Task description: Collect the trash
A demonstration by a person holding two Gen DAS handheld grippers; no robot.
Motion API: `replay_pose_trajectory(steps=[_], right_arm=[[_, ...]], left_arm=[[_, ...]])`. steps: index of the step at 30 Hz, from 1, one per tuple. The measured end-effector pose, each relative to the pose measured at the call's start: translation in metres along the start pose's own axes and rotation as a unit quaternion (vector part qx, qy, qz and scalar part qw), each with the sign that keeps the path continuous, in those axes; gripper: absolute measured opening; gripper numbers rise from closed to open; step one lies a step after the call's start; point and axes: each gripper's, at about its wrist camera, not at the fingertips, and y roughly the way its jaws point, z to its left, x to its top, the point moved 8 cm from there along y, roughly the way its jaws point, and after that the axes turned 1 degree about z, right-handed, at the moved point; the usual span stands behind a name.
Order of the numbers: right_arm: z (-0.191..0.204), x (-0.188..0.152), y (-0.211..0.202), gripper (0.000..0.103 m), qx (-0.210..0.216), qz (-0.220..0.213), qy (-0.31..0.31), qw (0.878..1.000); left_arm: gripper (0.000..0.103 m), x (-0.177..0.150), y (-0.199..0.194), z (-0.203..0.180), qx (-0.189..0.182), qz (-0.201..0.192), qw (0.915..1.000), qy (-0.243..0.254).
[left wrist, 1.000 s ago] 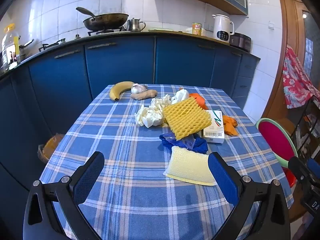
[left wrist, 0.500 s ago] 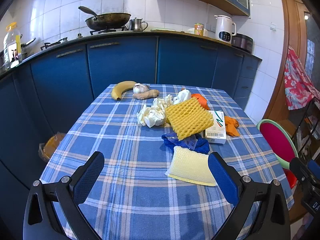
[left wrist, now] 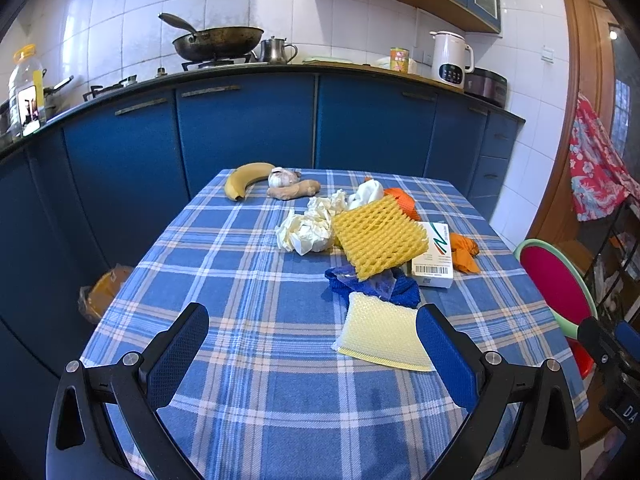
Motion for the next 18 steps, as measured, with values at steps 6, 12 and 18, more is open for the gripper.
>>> replay_pose_trajectory(steps=[6,12,18], right_arm=[[-0.0007,0.0005,0.0016,0.102,0.0,0.001,-0.001,1.0],[0.0007,-0.001,0.0007,0.102,0.001,0.003,-0.002,1.0],[0.0012,-0.0015,0.0006,0.102,0.002,0.004,-0.002,1.0]], left_arm=[[0.103,-0.0008,0.0001,0.0004,0.0,0.0,1.0,0.001],[0.103,-0.0017,-0.0006,0.0002,0.001,0.002,1.0,0.002],[0.103,-0.0015,-0.0006,0.0003,0.001,0.002,1.0,0.002]])
